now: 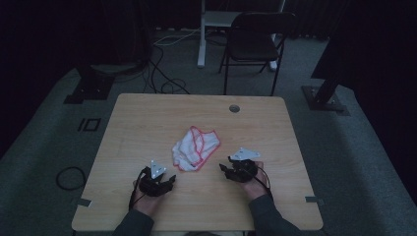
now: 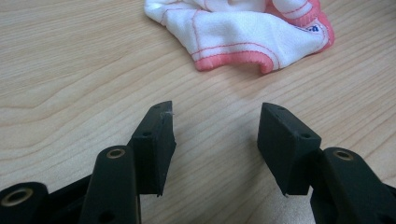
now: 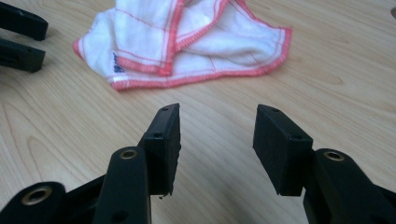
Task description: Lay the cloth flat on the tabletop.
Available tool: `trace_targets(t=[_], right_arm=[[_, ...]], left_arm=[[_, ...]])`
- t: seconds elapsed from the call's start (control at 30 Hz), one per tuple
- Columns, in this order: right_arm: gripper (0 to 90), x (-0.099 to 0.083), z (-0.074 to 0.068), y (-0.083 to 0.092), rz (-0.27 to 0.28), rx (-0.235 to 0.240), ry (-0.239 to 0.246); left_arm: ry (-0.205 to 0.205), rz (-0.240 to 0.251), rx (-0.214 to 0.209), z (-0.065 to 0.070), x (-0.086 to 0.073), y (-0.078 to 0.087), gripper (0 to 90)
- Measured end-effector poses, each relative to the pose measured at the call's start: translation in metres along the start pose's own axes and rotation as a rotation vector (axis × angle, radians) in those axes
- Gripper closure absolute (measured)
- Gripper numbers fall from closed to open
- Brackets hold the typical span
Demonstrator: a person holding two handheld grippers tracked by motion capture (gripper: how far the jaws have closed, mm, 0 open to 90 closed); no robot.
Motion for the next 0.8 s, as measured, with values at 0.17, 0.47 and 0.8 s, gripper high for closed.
trace_targets(t=[0.17, 0.47, 0.8], right_arm=[[51.1, 0.011, -0.006, -0.007, 0.006, 0.010, 0.013], [51.3, 0.020, -0.013, -0.017, 0.001, 0.024, 0.030], [52.6, 0.027, -0.019, -0.027, 0.002, 0.038, 0.037]], left_arm=[[-0.002, -0.001, 0.000, 0.000, 0.002, -0.002, 46.4], [-0.008, -0.002, -0.003, 0.001, 0.004, -0.004, 46.3], [-0.013, -0.001, -0.015, 0.006, 0.007, -0.008, 46.4]])
Point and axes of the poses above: each handheld gripper's, and its own axes: y roughly backward along the jaws, x roughly out of its top, z roughly to its right, the point moved 5 cm from there along -y, roughly forward along the jaws, and after that the axes turned 5 degrees about -x, right-handed, at the moved point
